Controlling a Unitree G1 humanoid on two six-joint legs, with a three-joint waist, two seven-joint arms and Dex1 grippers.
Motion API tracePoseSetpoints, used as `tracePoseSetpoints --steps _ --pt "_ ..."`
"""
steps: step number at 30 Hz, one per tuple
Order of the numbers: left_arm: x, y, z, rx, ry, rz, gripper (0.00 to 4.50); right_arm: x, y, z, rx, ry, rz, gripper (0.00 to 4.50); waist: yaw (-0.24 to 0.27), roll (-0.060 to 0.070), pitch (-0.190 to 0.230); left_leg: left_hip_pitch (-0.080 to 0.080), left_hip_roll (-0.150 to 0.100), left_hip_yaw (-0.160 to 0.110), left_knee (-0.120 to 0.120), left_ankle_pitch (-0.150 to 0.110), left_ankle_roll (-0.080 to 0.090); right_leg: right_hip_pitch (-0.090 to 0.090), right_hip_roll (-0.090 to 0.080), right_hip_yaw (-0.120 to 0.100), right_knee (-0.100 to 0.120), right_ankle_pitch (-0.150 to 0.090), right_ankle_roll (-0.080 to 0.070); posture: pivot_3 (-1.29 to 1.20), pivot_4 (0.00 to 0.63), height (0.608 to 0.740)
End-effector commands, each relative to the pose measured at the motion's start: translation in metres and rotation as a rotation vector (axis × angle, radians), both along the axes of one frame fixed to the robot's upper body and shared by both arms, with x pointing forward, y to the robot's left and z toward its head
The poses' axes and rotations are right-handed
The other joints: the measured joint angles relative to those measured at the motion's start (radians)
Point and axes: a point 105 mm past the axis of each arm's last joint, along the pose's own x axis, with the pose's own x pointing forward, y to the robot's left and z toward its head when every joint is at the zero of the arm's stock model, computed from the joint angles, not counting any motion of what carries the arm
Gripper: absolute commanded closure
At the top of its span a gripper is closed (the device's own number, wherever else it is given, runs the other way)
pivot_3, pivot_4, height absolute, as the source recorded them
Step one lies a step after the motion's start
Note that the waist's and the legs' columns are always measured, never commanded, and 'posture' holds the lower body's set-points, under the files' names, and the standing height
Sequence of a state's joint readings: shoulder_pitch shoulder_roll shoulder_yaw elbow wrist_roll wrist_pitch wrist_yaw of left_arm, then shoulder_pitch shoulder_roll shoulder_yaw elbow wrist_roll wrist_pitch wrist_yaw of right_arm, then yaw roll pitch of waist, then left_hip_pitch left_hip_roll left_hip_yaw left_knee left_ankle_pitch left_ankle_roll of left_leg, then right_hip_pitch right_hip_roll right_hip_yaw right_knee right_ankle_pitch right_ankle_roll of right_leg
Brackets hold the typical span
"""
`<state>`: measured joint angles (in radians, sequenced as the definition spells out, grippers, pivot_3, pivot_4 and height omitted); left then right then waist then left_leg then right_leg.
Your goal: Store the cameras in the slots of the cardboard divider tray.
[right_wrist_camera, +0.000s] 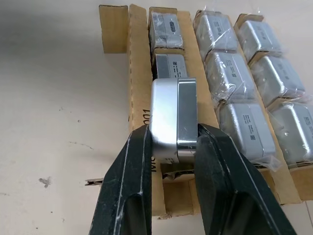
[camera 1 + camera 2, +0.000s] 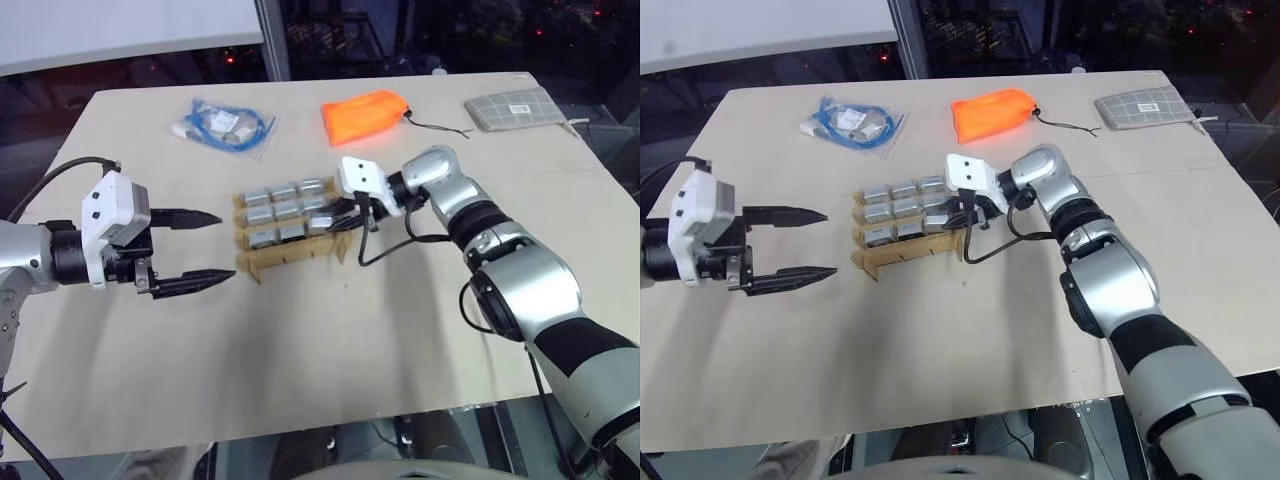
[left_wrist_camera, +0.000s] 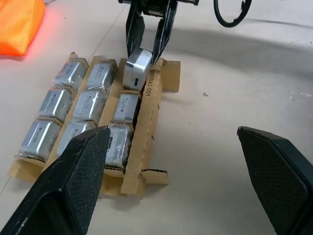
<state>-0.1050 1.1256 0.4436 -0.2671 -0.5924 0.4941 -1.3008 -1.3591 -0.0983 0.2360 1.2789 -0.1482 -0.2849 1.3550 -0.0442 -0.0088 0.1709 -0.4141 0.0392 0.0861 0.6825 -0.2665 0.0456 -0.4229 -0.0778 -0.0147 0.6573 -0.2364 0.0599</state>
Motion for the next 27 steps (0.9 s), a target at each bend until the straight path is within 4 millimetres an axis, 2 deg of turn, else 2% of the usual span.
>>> tracePoseSetpoints --steps 1,5,11,13,16,20,27 --pt "-0.004 -0.002 0.011 0.005 -0.05 -0.008 0.15 -0.004 0.008 -0.001 -0.056 -0.006 0.027 3.83 -0.001 0.0 0.0 0.0 0.0 0.0 0.0 0.0 0.0 0.0 0.0 0.0 0.0 0.0 0.0 0.0 0.15 0.74" --pt "-0.005 -0.002 0.012 0.005 -0.05 -0.007 0.15 -0.005 0.009 -0.009 -0.12 -0.026 0.039 3.83 -0.001 0.0 0.0 0.0 0.0 0.0 0.0 0.0 0.0 0.0 0.0 0.0 0.0 0.0 0.0 0.0 0.15 0.74" --pt "-0.006 -0.003 0.012 0.003 -0.049 -0.002 0.15 -0.004 0.01 -0.013 -0.128 -0.044 0.036 0.93 0.0 0.0 0.0 -0.001 0.0 0.0 -0.001 0.0 0.0 -0.001 0.0 0.0 0.0 0.0 0.0 0.0 0.15 0.74" --pt "-0.006 -0.003 0.012 0.003 -0.047 0.0 0.15 -0.003 0.012 -0.01 -0.097 -0.059 0.026 0.18 0.0 0.0 0.0 -0.001 0.0 0.0 -0.001 0.0 0.0 -0.001 0.0 0.0 0.0 0.0 0.0 0.0 0.15 0.74" --pt "-0.006 -0.003 0.012 0.001 -0.044 -0.003 0.15 0.004 0.015 0.009 0.019 -0.103 -0.019 0.08 0.001 0.0 0.0 -0.001 0.0 0.0 -0.001 0.0 0.0 -0.001 0.0 0.0 0.0 0.0 0.0 0.0 0.15 0.74" --pt "-0.003 -0.005 0.011 -0.001 -0.043 -0.015 0.15 0.01 0.01 0.026 0.097 -0.15 -0.044 0.08 0.0 0.0 0.0 -0.001 0.0 0.0 -0.001 0.0 0.0 -0.002 0.0 0.0 0.0 0.0 0.0 0.0 0.15 0.74" --pt "0.003 -0.006 0.013 -0.004 -0.048 -0.029 0.15 0.009 0.005 0.034 0.128 -0.247 -0.004 0.08 -0.002 0.0 0.0 -0.001 0.0 0.001 -0.001 0.0 0.0 -0.002 0.0 0.0 0.0 0.0 0.0 0.0 0.15 0.74"
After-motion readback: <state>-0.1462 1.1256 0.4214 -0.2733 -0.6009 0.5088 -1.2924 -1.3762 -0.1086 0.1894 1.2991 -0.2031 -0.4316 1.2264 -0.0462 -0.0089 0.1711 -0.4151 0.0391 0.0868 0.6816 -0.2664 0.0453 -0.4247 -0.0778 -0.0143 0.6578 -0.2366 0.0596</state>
